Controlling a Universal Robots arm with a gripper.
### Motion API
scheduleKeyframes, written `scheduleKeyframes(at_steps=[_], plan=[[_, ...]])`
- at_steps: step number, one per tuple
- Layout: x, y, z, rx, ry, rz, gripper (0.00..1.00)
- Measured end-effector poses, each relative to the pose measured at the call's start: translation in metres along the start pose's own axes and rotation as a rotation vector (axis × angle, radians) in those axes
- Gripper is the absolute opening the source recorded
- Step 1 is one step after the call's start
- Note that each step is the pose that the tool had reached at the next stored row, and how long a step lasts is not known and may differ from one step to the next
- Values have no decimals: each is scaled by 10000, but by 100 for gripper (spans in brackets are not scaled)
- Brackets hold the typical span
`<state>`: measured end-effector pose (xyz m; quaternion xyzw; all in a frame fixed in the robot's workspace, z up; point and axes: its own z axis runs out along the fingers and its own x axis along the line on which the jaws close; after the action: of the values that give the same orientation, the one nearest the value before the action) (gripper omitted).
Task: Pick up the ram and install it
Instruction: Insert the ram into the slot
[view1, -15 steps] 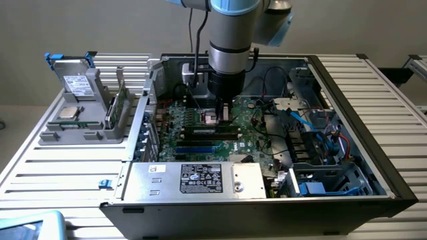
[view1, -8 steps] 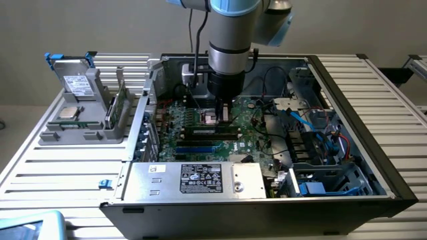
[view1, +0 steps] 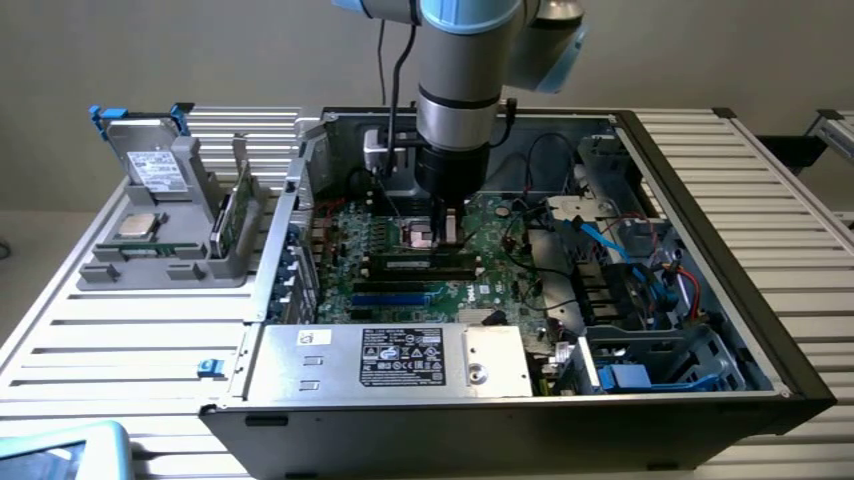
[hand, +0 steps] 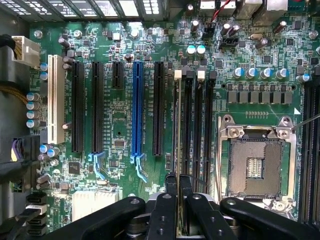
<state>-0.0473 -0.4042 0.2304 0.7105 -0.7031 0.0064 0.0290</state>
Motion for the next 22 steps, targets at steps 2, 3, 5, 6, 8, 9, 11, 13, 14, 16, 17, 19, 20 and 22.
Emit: scheduleKeyframes(at_steps=[2,3,5,6,8,9,11,13,14,16,17,19,20,22], plan=[[-6,1,7,-2,38,2,14],[-8,0,10,-2,48,2,14],[-9,2,9,-2,65,2,14],[-9,2,9,-2,71,2,14],[-10,1,10,-1,75,1,14],[-10,2,10,-1,77,2,14],[-10,4,10,-1,78,3,14],[-10,9,10,0,84,5,14],[-10,11,11,2,84,6,14],[-10,11,13,3,87,6,14],[-10,11,13,3,87,7,14],[-10,11,13,4,87,9,14],[-9,11,13,5,87,10,14],[-7,13,14,7,88,14,14]])
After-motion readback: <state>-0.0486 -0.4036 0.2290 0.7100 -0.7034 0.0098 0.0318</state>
